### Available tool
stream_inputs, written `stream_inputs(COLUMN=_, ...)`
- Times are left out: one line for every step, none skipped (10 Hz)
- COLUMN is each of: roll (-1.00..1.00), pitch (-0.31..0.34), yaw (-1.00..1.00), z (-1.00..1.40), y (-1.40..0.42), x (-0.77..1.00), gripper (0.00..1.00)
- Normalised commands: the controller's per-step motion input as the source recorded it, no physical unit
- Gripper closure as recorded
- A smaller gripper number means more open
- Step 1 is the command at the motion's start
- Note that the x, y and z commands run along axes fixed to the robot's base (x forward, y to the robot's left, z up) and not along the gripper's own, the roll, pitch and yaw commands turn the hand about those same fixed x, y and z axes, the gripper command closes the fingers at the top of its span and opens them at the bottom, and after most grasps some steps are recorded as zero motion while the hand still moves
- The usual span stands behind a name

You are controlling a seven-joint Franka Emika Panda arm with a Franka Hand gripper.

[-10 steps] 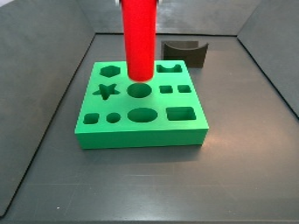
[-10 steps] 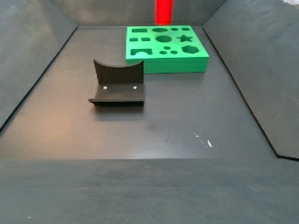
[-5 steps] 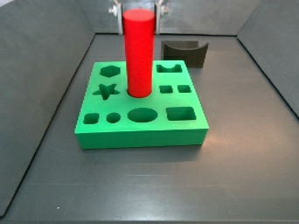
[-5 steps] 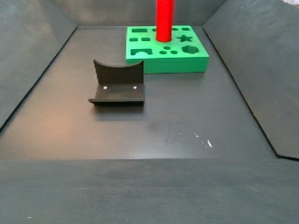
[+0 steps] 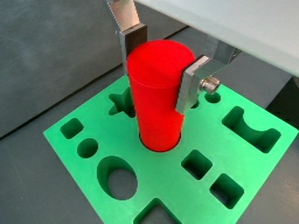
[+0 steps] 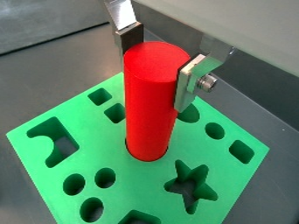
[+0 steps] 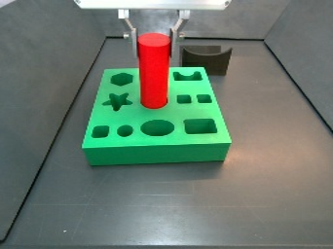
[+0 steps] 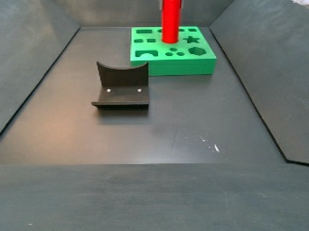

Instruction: Insert the round object.

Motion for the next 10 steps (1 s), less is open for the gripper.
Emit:
stream_inputs(roll=0.23, pitch=0.0, yaw=0.01, z=-0.2, y=0.0, x=0.0, gripper=1.0)
stream_inputs(roll=0.3, pitch=0.0, yaw=0.02, z=-0.17, y=0.0, x=0.0, gripper=1.0)
stream_inputs(roll=0.36, pitch=0.0, yaw=0.02, z=-0.16, y=0.0, x=0.0, gripper=1.0)
stream_inputs(roll=0.39, pitch=0.0, yaw=0.0, z=-0.17, y=0.0, x=0.0, gripper=1.0)
stream_inputs(roll=0.22, pitch=0.0, yaw=0.0, z=-0.26, y=0.0, x=0.0, gripper=1.0)
stream_inputs(roll=-0.01, pitch=-0.051, yaw=0.0, z=-0.42, y=0.0, x=-0.05, gripper=1.0)
stream_inputs(roll=-0.15, pitch=-0.043, yaw=-0.03, z=-0.37, y=0.0, x=-0.09, gripper=1.0)
stream_inputs(roll=-0.16, pitch=-0.074, yaw=-0.06, z=-0.36, y=0.0, x=-0.1, gripper=1.0)
stream_inputs(roll=-0.12, pitch=-0.103, yaw=0.0, z=-0.05, y=0.06, x=-0.01, gripper=1.0)
stream_inputs(roll=0.0, pitch=0.0, yaw=0.0, z=0.0, y=0.0, x=0.0, gripper=1.0)
